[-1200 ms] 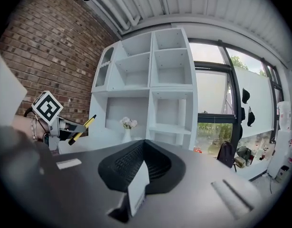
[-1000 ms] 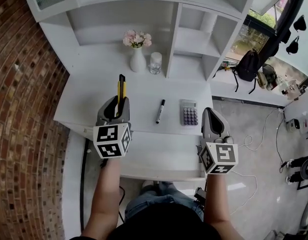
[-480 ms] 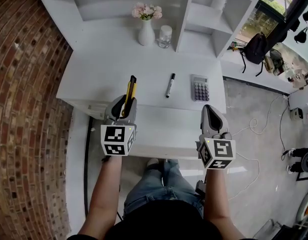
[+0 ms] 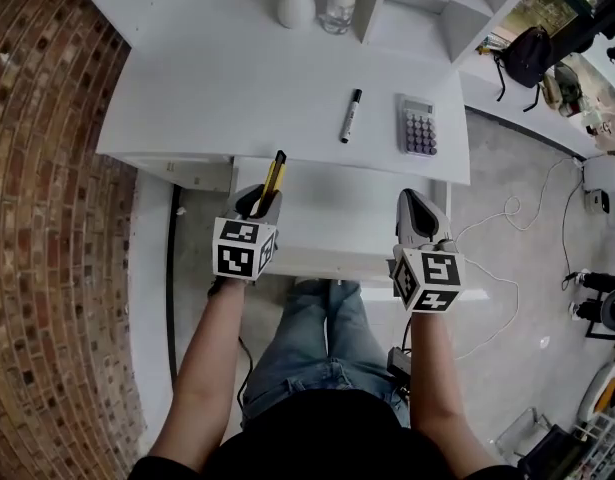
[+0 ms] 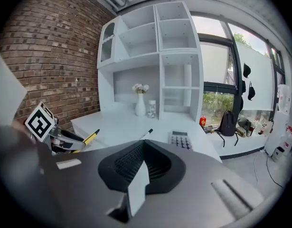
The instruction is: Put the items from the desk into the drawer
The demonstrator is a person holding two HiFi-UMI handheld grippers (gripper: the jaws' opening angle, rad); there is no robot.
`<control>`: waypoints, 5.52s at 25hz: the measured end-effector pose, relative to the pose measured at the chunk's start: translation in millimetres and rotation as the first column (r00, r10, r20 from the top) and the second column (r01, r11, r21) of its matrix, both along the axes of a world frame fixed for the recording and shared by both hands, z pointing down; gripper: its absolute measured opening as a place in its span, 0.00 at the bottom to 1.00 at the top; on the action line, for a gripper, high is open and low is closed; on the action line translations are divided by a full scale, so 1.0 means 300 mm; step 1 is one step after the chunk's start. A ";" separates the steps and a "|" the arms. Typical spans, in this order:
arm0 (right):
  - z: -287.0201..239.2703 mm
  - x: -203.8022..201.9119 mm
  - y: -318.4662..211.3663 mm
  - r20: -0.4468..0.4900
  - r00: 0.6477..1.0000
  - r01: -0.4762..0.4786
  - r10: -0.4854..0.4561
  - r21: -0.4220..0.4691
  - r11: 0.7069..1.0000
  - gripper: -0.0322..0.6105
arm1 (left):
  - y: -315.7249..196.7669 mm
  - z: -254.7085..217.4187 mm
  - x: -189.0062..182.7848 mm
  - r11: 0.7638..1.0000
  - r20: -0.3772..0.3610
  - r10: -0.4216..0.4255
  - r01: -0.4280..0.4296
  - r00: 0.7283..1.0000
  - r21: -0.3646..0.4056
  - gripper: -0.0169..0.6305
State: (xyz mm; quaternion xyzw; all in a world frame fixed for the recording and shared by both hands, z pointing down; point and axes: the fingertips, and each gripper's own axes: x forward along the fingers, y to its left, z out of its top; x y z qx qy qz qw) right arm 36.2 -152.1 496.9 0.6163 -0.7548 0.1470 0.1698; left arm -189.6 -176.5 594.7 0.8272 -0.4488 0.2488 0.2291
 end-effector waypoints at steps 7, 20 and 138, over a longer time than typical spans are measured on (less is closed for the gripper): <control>0.143 -0.053 0.012 0.005 0.999 0.046 -0.046 -0.094 0.995 0.06 | 0.026 0.284 0.021 0.960 0.066 0.022 -0.003 0.998 -0.282 0.20; 0.225 0.031 0.057 0.003 1.000 0.028 -0.027 -0.155 0.988 0.06 | 0.036 0.579 0.021 0.881 0.205 0.035 0.066 0.978 -0.468 0.20; -0.612 0.498 0.002 0.004 0.999 -0.038 0.039 0.320 0.947 0.06 | -0.458 -0.673 0.413 0.938 -0.077 -0.068 0.090 0.995 0.335 0.12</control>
